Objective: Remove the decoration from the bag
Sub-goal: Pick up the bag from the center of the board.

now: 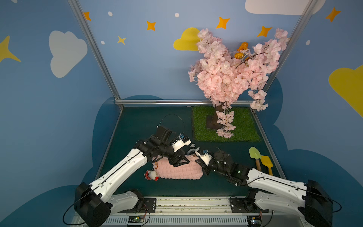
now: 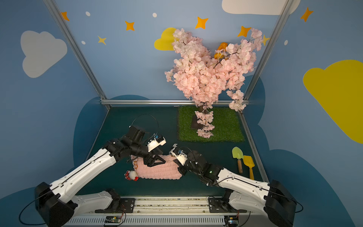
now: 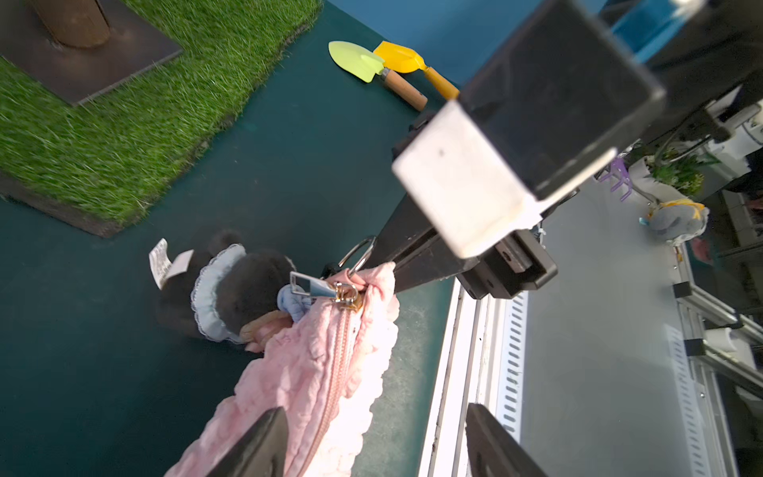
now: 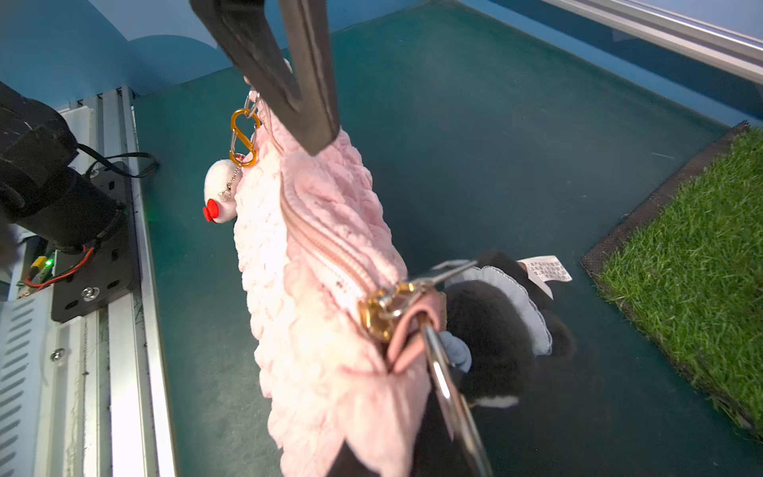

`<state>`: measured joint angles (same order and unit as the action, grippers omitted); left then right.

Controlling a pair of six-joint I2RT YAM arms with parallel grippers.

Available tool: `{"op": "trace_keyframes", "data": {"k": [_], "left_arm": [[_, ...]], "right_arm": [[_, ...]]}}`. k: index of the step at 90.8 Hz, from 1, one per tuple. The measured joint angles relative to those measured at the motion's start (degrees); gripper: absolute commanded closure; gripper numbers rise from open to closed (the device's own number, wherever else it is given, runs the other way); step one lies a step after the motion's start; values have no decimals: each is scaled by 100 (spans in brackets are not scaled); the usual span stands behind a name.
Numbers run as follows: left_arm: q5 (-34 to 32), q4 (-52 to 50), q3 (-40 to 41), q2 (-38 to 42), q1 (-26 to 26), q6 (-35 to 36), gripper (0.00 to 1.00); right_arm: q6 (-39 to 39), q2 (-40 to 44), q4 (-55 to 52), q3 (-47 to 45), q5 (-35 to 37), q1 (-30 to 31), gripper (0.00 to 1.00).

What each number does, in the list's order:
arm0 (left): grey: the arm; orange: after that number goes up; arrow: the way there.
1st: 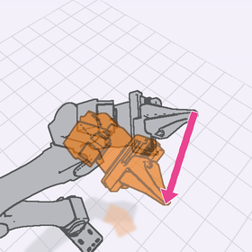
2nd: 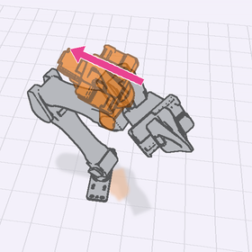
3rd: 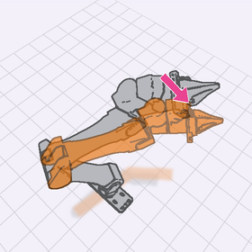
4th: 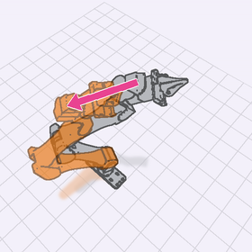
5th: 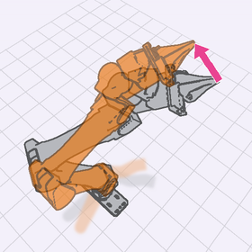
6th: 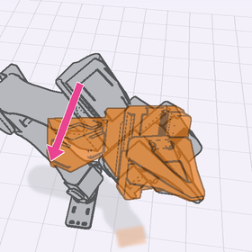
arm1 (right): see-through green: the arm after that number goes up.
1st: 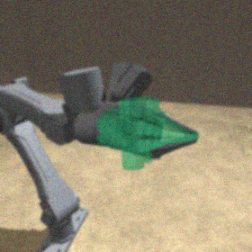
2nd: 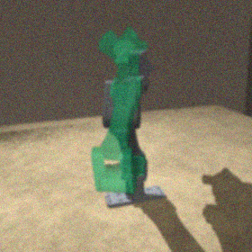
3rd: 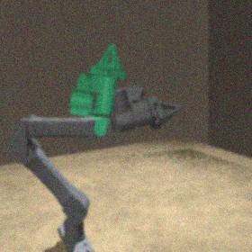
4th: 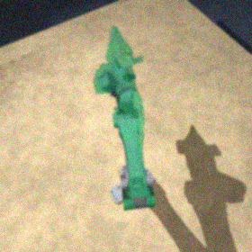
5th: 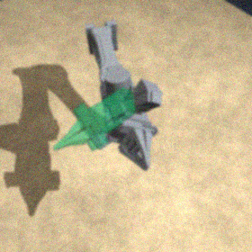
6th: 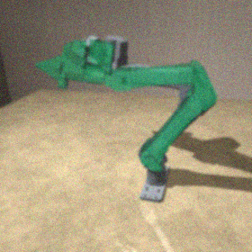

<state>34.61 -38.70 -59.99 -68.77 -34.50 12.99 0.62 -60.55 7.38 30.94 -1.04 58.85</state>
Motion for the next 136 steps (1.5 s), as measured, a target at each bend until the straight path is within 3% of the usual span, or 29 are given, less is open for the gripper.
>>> {"op": "trace_keyframes", "data": {"k": [16,50,65,72,86,103,120,127,136], "left_arm": [[225,595,192,-155,-26,-299,34],[614,1187,190,-848,-225,-275,57],[787,1182,179,-973,-260,-278,59],[859,1182,122,-1060,-267,-297,72],[949,1172,31,-1263,-254,-295,76],[927,1027,2,-1335,-243,-173,97],[870,874,-39,-1333,-238,122,98],[798,780,-90,-1320,-245,317,98],[704,717,-105,-1211,-289,629,97]], "right_arm": [[31,164,9,-44,81,140,100],[-31,214,13,-129,111,190,100],[-48,214,11,-129,162,243,100],[-52,208,9,-129,214,280,100],[-63,186,-90,-129,361,286,100],[-66,92,-125,-129,463,337,100],[-76,44,-96,-127,503,376,100],[-92,31,-79,-127,514,387,81],[-57,24,-83,-103,529,391,65]]}}
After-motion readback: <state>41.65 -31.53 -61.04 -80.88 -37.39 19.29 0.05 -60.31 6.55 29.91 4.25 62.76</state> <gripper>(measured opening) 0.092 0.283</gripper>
